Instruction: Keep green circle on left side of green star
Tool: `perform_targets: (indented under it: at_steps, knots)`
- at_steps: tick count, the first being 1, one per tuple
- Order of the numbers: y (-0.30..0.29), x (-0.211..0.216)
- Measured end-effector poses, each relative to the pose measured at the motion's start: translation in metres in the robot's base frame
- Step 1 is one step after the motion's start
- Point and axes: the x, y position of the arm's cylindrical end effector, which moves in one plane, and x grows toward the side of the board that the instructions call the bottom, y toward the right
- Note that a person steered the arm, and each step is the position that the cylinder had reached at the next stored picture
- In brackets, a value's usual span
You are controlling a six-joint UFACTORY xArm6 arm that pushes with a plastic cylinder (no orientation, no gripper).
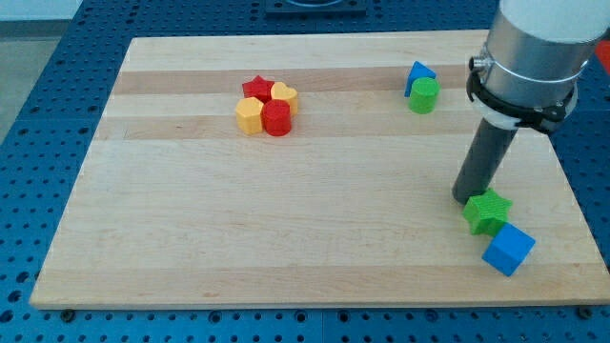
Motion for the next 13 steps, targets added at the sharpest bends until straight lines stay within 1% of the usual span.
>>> perform_targets:
  at_steps: [1,3,5,6,7,8,9,11,13]
  knots:
    - [0.000,-0.012]
    - [0.043,-0.111]
    - [0.062,-0.227]
    - [0.039,-0.250]
    - [0.001,-0.250]
    - [-0.018,-0.237]
    - [-0.021,-0.211]
    - [-0.021,-0.183]
    - [-0.024,-0.142]
